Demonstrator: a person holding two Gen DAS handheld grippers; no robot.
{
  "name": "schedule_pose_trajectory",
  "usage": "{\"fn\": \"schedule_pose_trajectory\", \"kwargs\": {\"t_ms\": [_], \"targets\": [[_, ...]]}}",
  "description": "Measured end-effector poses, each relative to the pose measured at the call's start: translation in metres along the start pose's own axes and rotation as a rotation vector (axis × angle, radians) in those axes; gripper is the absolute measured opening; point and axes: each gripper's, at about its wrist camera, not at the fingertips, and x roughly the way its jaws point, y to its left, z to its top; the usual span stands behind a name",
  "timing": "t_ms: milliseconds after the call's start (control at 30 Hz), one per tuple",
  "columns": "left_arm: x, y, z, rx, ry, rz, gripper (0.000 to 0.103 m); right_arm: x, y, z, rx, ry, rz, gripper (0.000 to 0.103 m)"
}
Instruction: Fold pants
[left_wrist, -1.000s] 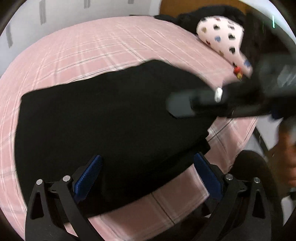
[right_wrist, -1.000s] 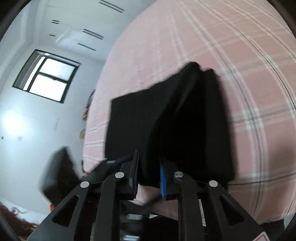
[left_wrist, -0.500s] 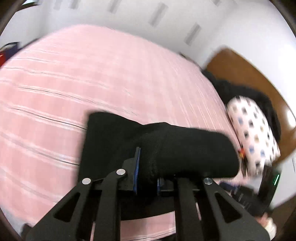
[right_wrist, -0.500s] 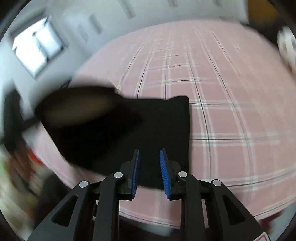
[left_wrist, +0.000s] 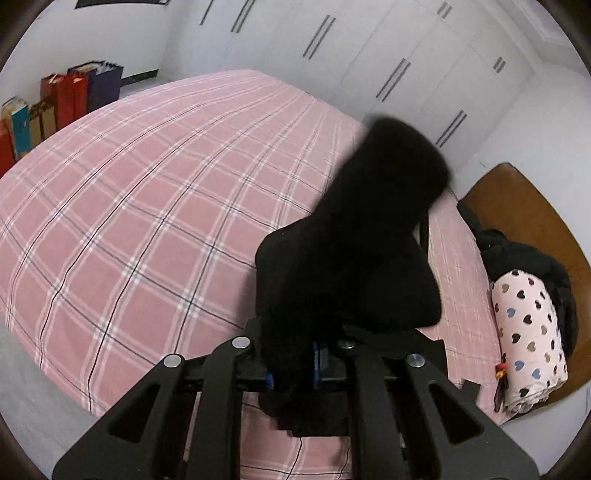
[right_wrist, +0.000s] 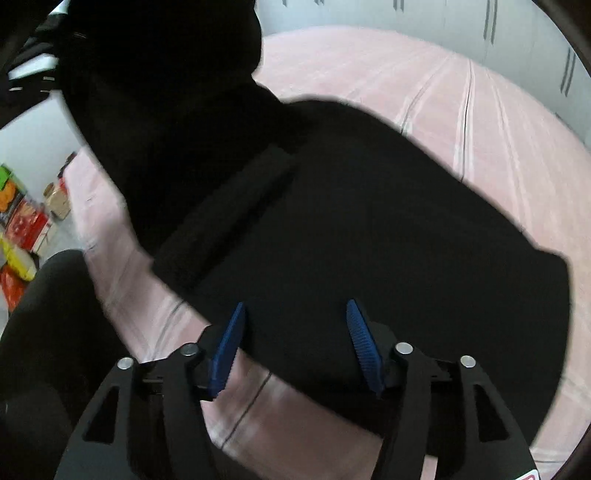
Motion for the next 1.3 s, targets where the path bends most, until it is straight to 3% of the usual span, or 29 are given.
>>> {"fn": "schedule_pose_trajectory", "kwargs": {"t_ms": [33, 67, 133, 200, 233, 267, 367, 433, 467, 533, 567, 600, 700, 833, 900, 967, 1000, 1033, 1067, 1133, 1167, 1267, 1300], "targets": [[0.004, -0.005, -0.001, 0.004, 0.003, -0.009, 0.013, -0.003, -0.006, 0.004, 0.032, 0.009, 0.016, 0.022], [0.006, -0.007, -0.001, 0.003, 0.009, -0.018, 0.013, -0.007, -0.014, 0.009, 0.071, 0.023, 0.063, 0.004], [0.009, -0.007, -0.001, -0.014, 0.021, -0.035, 0.013, -0.023, -0.016, 0.021, 0.081, 0.006, 0.075, 0.007], [0.011, -0.009, -0.003, -0.020, 0.024, -0.036, 0.013, -0.026, -0.014, 0.034, 0.120, 0.010, 0.118, 0.020], [0.013, -0.009, -0.003, -0.022, 0.025, -0.026, 0.013, -0.024, -0.012, 0.039, 0.140, 0.012, 0.136, 0.042], [0.013, -0.009, -0.003, -0.024, 0.023, -0.015, 0.013, -0.020, -0.010, 0.044, 0.158, 0.010, 0.152, 0.053], [0.013, 0.000, -0.005, -0.071, 0.024, -0.038, 0.013, 0.009, 0.008, 0.060, 0.160, 0.044, 0.143, 0.056], [0.011, 0.009, -0.003, -0.116, 0.020, -0.062, 0.013, 0.029, 0.020, 0.062, 0.144, 0.055, 0.060, 0.064], [0.010, 0.014, -0.002, -0.133, 0.017, -0.068, 0.013, 0.031, 0.023, 0.060, 0.126, 0.041, 0.031, 0.063], [0.009, 0.024, 0.001, -0.171, 0.016, -0.074, 0.013, 0.032, 0.028, 0.057, 0.088, 0.007, -0.060, 0.046], [0.010, 0.029, 0.002, -0.185, 0.018, -0.074, 0.013, 0.029, 0.024, 0.057, 0.102, -0.001, -0.074, 0.022], [0.011, 0.033, 0.002, -0.193, 0.018, -0.071, 0.013, 0.020, 0.011, 0.057, 0.164, -0.016, -0.048, 0.016], [0.012, 0.040, 0.002, -0.198, 0.020, -0.069, 0.013, -0.027, -0.034, 0.057, 0.353, -0.133, 0.038, 0.016], [0.012, 0.043, 0.000, -0.216, 0.022, -0.098, 0.013, -0.074, -0.059, 0.066, 0.447, -0.263, 0.033, 0.016], [0.012, 0.044, 0.000, -0.222, 0.020, -0.105, 0.013, -0.044, -0.054, 0.075, 0.390, -0.188, 0.038, 0.025], [0.013, 0.042, 0.000, -0.224, 0.020, -0.107, 0.013, 0.014, -0.039, 0.078, 0.312, 0.016, 0.095, 0.032], [0.013, 0.041, 0.000, -0.225, 0.021, -0.108, 0.013, 0.025, -0.035, 0.076, 0.324, 0.064, 0.103, 0.031], [0.013, 0.040, 0.000, -0.226, 0.025, -0.111, 0.013, 0.013, -0.037, 0.072, 0.351, 0.010, 0.118, 0.035], [0.013, 0.040, 0.000, -0.221, 0.027, -0.113, 0.013, -0.008, -0.042, 0.067, 0.393, -0.048, 0.182, 0.036], [0.013, 0.037, -0.001, -0.193, 0.034, -0.104, 0.014, -0.032, -0.057, 0.053, 0.503, -0.074, 0.348, 0.037], [0.014, 0.037, -0.002, -0.182, 0.033, -0.100, 0.014, -0.030, -0.055, 0.051, 0.554, -0.064, 0.423, 0.037], [0.015, 0.038, -0.004, -0.174, 0.033, -0.105, 0.014, -0.009, -0.063, 0.034, 0.784, 0.008, 0.772, 0.050], [0.016, 0.038, -0.005, -0.168, 0.036, -0.102, 0.014, -0.002, -0.066, 0.032, 0.838, 0.013, 0.832, 0.051]]}}
